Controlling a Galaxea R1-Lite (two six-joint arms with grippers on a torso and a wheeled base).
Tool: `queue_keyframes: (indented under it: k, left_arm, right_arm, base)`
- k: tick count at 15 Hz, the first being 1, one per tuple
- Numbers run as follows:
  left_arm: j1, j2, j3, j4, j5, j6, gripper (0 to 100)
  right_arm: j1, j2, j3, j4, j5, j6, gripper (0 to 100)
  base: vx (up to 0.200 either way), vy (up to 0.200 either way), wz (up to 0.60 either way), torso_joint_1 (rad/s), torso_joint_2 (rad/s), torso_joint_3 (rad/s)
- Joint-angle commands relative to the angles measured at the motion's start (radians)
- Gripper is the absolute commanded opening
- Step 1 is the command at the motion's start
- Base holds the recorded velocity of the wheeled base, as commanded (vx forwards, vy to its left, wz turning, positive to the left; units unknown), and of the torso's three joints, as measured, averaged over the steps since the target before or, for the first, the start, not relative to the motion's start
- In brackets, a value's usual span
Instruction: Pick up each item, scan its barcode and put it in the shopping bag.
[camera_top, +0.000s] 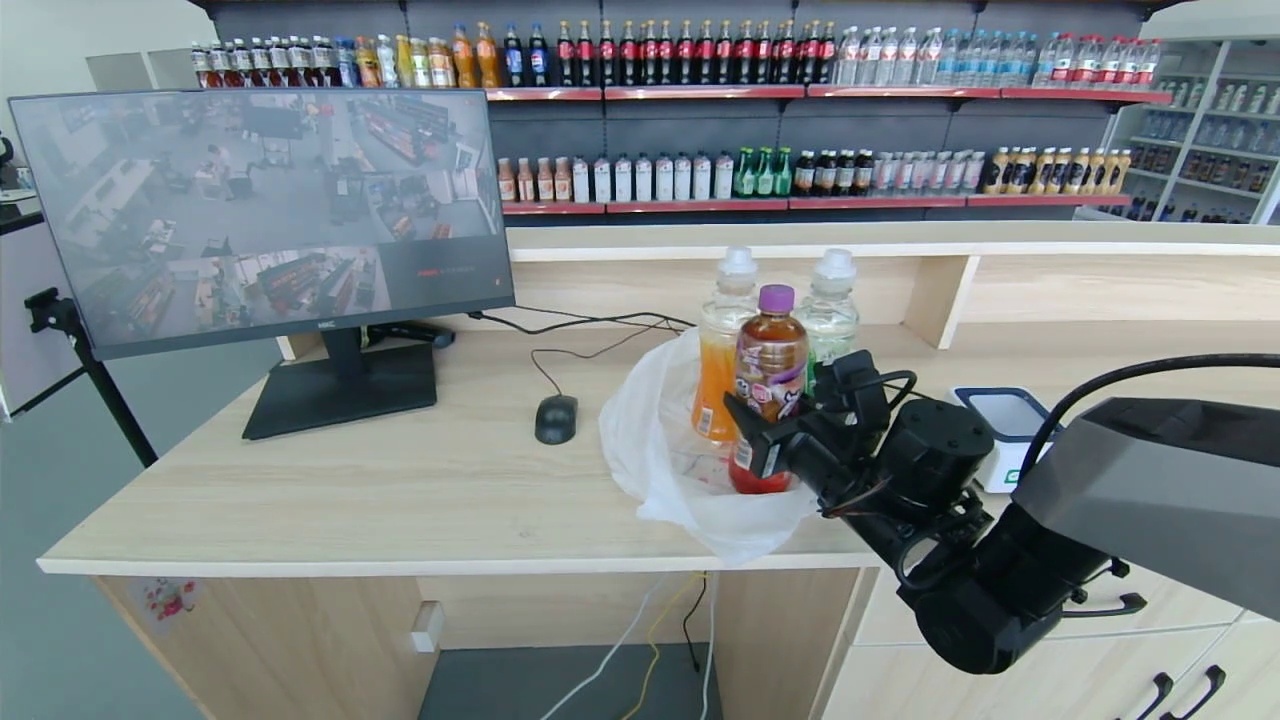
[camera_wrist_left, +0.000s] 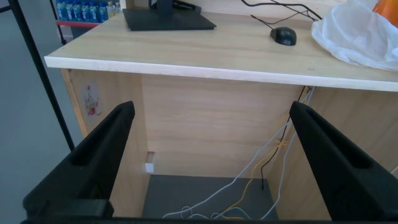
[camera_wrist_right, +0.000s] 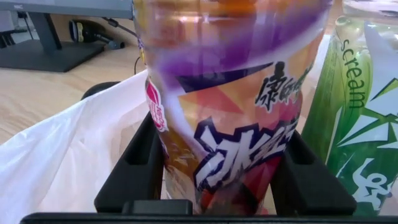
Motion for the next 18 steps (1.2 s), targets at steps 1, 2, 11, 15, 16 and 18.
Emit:
queue_keyframes:
  k: [1,2,11,15,16,18]
  left_arm:
    - [0.0,0.0,0.0,0.0,0.0,0.0,100]
    - [0.0,0.0,0.0,0.0,0.0,0.0,100]
    - [0.0,0.0,0.0,0.0,0.0,0.0,100]
    - [0.0,0.0,0.002,0.0,0.0,0.0,100]
    - [0.0,0.0,0.0,0.0,0.0,0.0,100]
    - [0.0,0.0,0.002,0.0,0.0,0.0,100]
  right_arm:
    - [0.001,0.004,0.006,0.002,0.0,0.0,0]
    - [0.002,0.004,0.012,0.002,0.0,0.008,0]
    - [0.007,-0.011,0.028,0.002,0.0,0.025,0]
    - [0.008,-0.019,0.037,0.002,0.0,0.037,100]
    - [0.008,-0.019,0.034,0.002,0.002,0.037,100]
    - [0.01,-0.022,0.034,0.002,0.002,0.037,100]
  base:
    - [0.0,0.0,0.0,0.0,0.0,0.0]
    - [0.0,0.0,0.0,0.0,0.0,0.0]
    - [0.0,0.0,0.0,0.0,0.0,0.0]
    - [0.0,0.0,0.0,0.0,0.0,0.0]
    - [0.0,0.0,0.0,0.0,0.0,0.0]
    - [0.0,0.0,0.0,0.0,0.0,0.0]
